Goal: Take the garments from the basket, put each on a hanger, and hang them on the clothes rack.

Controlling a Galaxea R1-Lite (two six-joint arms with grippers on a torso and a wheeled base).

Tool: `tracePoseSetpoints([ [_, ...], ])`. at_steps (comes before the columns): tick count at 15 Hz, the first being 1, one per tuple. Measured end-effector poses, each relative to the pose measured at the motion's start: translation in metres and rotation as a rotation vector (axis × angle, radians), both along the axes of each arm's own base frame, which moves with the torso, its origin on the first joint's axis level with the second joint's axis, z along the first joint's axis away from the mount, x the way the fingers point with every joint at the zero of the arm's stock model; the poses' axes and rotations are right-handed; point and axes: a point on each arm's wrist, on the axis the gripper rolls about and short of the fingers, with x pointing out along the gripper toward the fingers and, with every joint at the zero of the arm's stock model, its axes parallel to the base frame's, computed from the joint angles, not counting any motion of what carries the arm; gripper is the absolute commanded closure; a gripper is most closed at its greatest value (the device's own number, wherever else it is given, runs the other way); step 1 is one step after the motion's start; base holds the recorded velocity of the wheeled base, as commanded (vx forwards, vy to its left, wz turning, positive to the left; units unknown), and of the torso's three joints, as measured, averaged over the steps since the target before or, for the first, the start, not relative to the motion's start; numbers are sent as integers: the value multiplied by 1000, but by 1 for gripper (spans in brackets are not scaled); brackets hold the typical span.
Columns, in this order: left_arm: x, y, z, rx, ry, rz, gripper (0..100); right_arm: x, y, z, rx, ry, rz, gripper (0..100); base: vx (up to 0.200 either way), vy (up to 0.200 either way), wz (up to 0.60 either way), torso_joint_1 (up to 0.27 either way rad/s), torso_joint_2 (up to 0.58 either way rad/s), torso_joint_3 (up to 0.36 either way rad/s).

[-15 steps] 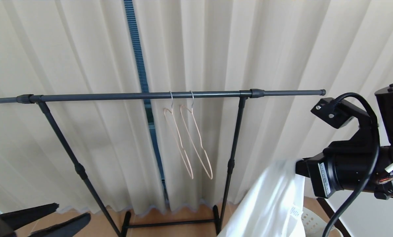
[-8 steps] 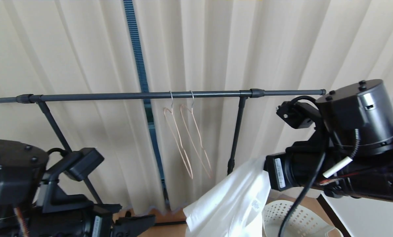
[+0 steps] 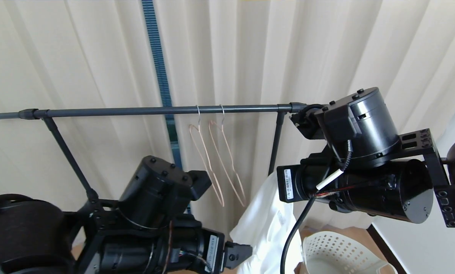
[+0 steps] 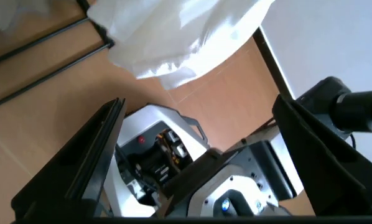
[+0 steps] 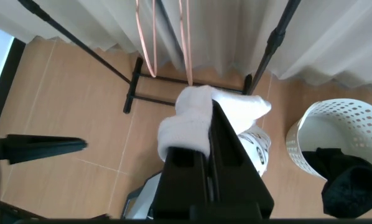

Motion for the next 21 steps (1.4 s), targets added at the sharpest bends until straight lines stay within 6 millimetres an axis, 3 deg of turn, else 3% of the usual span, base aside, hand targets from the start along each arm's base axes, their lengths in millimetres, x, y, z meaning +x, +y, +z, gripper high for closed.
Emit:
tracePoseSetpoints([
  [3,14,-21,-8,-12,15,15,0,-5,0,2,-4,-9,2,100,0,0,0,0,0,0],
  [8,31,-39,-16,13,1,113,0,-17,4,7,-9,-41,10,100,0,0,0,0,0,0],
  [15,53,-38,-29,78,-41,312,0,-35,-12,14,-3,-61,25,100,0,0,0,0,0,0],
  [21,63,-47,-40,106,-106,305,0,-55,-22,22,0,-92,84,100,0,0,0,0,0,0],
])
